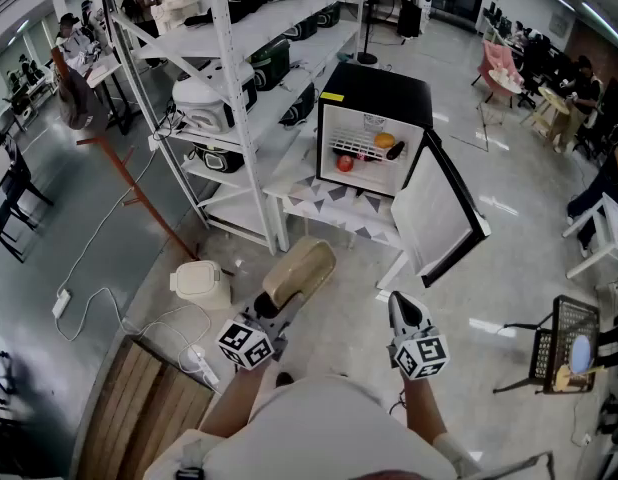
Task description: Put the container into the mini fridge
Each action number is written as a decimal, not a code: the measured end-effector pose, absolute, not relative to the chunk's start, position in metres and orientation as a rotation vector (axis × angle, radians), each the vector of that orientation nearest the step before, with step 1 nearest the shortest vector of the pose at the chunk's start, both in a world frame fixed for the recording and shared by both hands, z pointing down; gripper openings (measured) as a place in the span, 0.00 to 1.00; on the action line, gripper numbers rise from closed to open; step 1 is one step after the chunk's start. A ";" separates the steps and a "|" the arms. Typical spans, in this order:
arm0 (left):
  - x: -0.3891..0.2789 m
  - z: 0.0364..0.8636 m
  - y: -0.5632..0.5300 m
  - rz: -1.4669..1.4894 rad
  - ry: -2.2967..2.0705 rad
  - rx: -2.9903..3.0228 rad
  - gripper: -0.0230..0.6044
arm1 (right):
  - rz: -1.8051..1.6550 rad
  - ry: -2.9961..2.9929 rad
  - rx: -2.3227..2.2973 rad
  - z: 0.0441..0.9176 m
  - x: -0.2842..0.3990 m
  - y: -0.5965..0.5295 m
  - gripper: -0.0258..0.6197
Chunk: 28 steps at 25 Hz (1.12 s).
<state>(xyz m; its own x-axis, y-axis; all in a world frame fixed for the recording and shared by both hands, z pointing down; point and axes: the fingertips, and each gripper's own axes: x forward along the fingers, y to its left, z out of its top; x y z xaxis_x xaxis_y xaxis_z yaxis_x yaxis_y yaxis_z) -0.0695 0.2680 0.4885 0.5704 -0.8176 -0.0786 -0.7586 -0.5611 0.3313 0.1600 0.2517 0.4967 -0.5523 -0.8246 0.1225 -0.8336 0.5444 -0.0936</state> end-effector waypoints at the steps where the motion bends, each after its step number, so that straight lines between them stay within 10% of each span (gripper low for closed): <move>1: -0.069 0.489 0.268 -0.325 -1.306 2.540 0.37 | 0.219 -2.702 1.455 0.497 0.161 0.252 0.05; 28: -0.017 0.499 0.286 -0.276 -1.388 2.505 0.37 | 0.269 -2.716 1.404 0.510 0.214 0.257 0.05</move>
<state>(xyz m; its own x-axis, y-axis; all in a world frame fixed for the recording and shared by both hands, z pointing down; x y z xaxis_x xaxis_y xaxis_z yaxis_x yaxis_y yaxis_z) -0.0166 0.2856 0.4992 0.5243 -0.8507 -0.0381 -0.8005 -0.5076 0.3187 0.2138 0.2566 0.5095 -0.5796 -0.8020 0.1441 -0.8147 0.5669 -0.1219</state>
